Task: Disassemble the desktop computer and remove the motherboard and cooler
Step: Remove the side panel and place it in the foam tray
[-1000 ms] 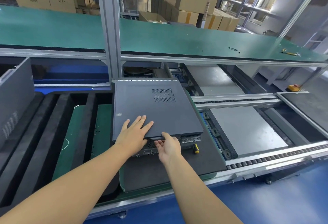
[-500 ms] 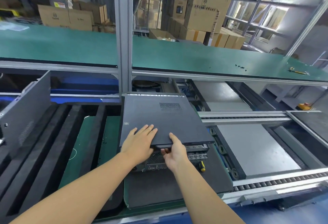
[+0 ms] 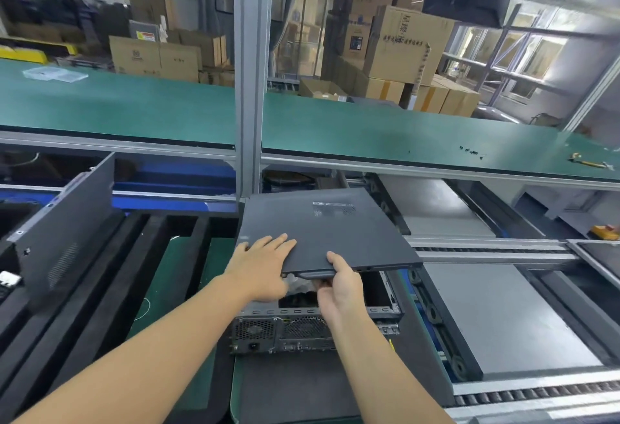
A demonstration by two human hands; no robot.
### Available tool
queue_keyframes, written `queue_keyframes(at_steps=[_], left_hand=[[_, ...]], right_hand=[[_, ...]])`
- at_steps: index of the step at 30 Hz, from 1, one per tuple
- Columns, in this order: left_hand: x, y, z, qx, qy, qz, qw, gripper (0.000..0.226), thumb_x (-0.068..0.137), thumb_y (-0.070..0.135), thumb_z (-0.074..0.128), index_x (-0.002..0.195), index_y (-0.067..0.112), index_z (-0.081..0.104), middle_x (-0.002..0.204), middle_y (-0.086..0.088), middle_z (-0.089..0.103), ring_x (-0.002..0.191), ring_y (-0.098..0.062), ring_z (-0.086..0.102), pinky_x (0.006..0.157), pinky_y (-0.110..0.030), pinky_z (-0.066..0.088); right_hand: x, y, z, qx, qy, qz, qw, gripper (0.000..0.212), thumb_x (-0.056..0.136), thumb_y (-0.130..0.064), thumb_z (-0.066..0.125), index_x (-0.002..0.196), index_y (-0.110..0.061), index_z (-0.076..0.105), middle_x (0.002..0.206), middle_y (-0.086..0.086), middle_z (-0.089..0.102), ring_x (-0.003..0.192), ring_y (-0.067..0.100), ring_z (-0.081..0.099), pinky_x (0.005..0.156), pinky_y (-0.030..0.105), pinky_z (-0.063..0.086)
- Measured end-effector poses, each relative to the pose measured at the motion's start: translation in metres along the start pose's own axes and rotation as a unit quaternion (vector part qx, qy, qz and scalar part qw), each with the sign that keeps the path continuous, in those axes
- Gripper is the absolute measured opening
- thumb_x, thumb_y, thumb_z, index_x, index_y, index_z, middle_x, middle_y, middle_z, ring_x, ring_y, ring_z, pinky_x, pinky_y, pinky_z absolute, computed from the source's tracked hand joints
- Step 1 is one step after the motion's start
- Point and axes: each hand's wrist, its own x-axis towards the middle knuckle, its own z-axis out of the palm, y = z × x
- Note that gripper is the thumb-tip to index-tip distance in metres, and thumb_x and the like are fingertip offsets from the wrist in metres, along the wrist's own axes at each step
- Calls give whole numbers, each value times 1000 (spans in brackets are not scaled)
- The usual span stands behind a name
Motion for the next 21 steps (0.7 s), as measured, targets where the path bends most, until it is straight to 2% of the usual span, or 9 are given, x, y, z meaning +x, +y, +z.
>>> queue_keyframes(at_steps=[2,5,8,10,12,14,17,20,21], left_hand=[[2,-4,-15,-54,-45,-9,997,91,80,49,49,157,36,2,165,14,-7,152,-13,-3,121,-49,2],[2,-13,-36,-144,-34,-29,989,88,82,34,54,157,36,8,165,14,-5,152,-10,-3,121,-44,2],[-6,-27,-46,-229,-53,-24,972,90,74,38,52,156,38,16,165,16,0,151,-7,1,120,-42,5],[-13,-38,-48,-360,-60,-30,930,79,75,36,47,153,40,30,163,18,11,150,-9,11,122,-39,12],[-17,-48,-43,-460,-3,-69,885,57,91,21,40,146,36,44,161,15,24,147,-13,23,121,-38,18],[-19,-61,-35,-447,74,-113,884,51,100,10,34,145,32,48,160,11,28,145,-12,27,121,-38,20],[-24,-83,-17,-428,140,-152,880,48,102,9,36,142,30,52,157,9,33,144,-10,30,119,-34,23],[-40,-106,-4,-440,174,-194,859,60,94,-7,29,132,26,62,148,10,46,133,-10,44,109,-26,35],[-48,-112,0,-444,177,-202,855,66,90,-12,26,130,27,63,145,11,49,132,-9,46,107,-21,37]], right_hand=[[3,-4,6,-9,-9,-20,1000,14,90,0,64,103,-6,64,95,12,74,78,24,72,62,35,58],[8,-15,22,-46,-14,-54,997,30,89,0,66,119,1,57,112,19,68,101,36,68,77,44,59],[11,-26,38,-106,-15,-89,990,29,86,-2,68,113,2,56,106,17,69,88,28,70,65,35,57],[12,-31,48,-142,-25,-101,984,21,85,-4,70,101,-5,55,97,12,69,79,21,70,65,34,57],[13,-31,57,-175,-39,-106,978,20,85,-5,70,96,-8,54,95,10,69,82,22,69,74,40,59],[12,-28,68,-188,-57,-104,975,19,84,-4,69,96,-8,54,94,11,69,84,24,69,75,40,59],[12,-18,87,-211,-81,-97,969,16,82,-4,68,94,-6,57,92,10,70,82,26,69,72,38,58],[13,-7,104,-238,-101,-105,960,13,80,-5,69,87,-10,59,86,7,73,82,27,70,78,42,57],[13,-2,109,-249,-113,-104,956,11,79,-6,69,85,-9,60,82,4,73,80,25,69,75,41,57]])
